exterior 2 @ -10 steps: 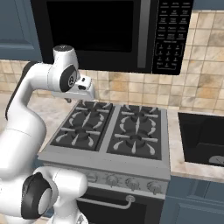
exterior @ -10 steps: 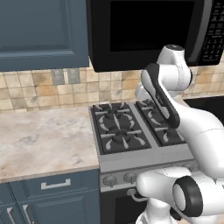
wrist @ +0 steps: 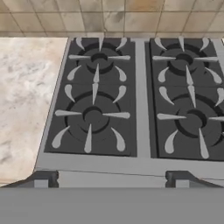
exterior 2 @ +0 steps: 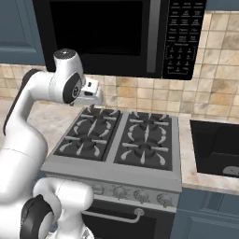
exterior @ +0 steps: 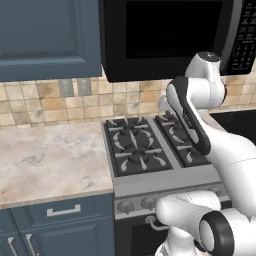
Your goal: Pick the hotdog bun from the counter and place it in the microwave. Then turn on the microwave.
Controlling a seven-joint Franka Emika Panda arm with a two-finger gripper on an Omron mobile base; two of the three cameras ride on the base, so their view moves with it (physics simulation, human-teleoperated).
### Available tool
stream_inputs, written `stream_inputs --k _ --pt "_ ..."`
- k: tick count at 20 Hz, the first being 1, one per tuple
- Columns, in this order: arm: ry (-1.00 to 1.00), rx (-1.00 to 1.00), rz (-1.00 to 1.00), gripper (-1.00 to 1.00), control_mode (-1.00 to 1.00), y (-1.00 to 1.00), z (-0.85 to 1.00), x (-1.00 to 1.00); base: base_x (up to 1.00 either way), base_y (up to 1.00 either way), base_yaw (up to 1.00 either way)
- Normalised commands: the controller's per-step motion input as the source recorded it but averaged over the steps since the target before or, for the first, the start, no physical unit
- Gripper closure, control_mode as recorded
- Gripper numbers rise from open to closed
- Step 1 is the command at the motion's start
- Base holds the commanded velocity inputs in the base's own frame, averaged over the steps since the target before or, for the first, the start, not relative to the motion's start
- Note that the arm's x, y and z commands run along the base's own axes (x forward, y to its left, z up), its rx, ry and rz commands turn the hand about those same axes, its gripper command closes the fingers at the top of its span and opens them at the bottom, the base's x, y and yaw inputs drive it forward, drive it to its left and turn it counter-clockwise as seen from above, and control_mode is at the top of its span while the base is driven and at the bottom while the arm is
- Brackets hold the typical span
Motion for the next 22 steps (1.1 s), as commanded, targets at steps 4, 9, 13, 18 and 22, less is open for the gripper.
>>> stream_inputs --k 4,9,13,18,22 --pt "-0.53 0.00 0.00 -1.00 -1.00 -0.33 0.21 -0.31 0.00 0.00 0.00" --pt "-0.56 0.00 0.00 -1.00 -1.00 -0.41 0.24 -0.37 0.00 0.00 0.00" --pt "-0.53 0.00 0.00 -1.00 -1.00 -0.47 0.14 -0.36 0.00 0.00 0.00" --pt "-0.52 0.00 0.00 -1.00 -1.00 -0.53 0.22 -0.21 0.00 0.00 0.00" --pt "-0.50 0.00 0.00 -1.00 -1.00 -0.52 0.32 -0.09 0.00 0.00 0.00"
